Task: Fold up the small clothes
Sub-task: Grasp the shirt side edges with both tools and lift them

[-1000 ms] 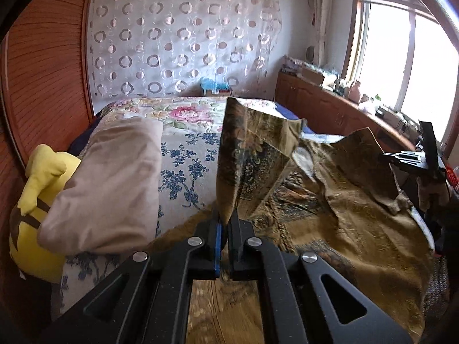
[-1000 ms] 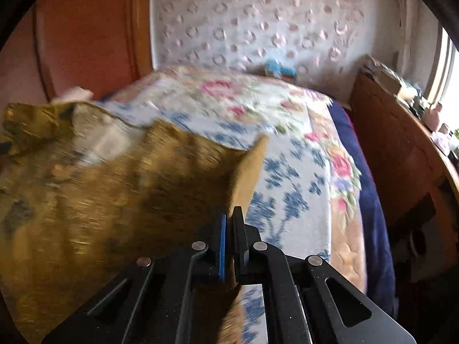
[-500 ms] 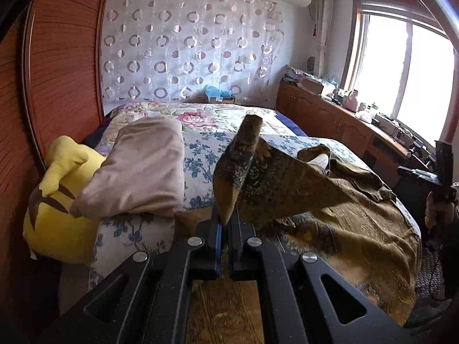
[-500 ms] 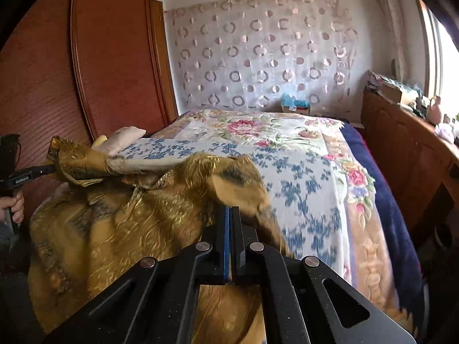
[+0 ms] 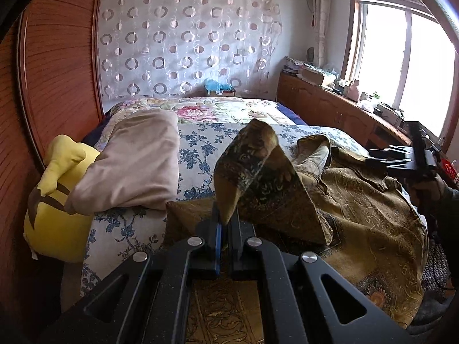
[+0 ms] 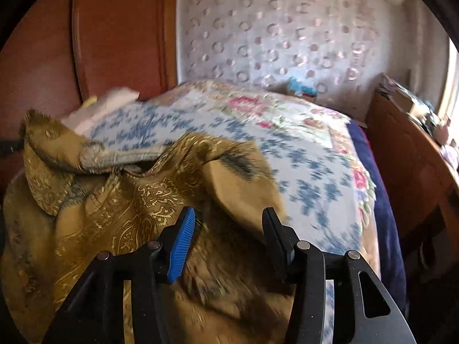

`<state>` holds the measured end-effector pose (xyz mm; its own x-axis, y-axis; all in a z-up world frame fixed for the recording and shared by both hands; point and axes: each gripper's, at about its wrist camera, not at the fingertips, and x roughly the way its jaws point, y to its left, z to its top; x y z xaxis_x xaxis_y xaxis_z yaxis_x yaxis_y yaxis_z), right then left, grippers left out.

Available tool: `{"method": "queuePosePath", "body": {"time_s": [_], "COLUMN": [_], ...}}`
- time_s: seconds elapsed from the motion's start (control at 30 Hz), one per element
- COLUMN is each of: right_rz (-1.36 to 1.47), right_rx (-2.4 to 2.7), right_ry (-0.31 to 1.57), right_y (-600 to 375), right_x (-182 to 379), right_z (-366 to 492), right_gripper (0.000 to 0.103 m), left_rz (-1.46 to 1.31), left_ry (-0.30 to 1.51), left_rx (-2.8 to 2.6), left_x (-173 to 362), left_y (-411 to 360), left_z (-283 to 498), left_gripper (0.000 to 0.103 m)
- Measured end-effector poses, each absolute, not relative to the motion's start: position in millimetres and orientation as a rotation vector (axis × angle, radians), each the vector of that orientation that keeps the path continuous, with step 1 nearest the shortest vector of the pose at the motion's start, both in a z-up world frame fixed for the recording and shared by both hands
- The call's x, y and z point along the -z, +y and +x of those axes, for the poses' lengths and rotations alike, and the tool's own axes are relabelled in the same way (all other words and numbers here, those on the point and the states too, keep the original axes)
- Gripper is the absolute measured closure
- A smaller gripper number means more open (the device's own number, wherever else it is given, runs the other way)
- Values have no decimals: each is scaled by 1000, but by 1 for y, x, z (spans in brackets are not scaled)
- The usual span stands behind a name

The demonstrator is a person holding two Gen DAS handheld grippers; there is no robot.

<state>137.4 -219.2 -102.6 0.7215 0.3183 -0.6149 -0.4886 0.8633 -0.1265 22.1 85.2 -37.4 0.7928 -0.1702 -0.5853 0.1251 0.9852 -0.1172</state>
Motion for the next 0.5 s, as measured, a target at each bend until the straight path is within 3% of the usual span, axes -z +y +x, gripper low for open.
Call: {"method": "queuePosePath", "body": {"time_s": [0.17, 0.2, 0.23, 0.27, 0.3, 0.5], "right_rz": [-370, -373, -375, -368, -353, -179], "right_rx": [-385, -380, -374, -373, -371, -430], "right_ry": [693, 702, 713, 721, 714, 528], "right_y": [-197, -198, -198, -199, -200, -231], "right_x": [114, 116, 117, 117, 117, 70], "right_z": [174, 179, 184, 186, 183, 121], "right_gripper": [54, 69, 76, 96, 102, 102], "left_rz": [-87, -89, -91, -94, -97, -120], "left_ry": [646, 648, 648, 647, 645, 640], "left_rx": [159, 159, 160, 161, 162, 161], "left_x": [43, 44, 45, 46, 46, 47], "left_y": [87, 87, 87, 88, 89, 94], "left_z": [21, 21, 21, 19, 18, 10], "left_gripper": [99, 99, 99, 99, 99, 99]}}
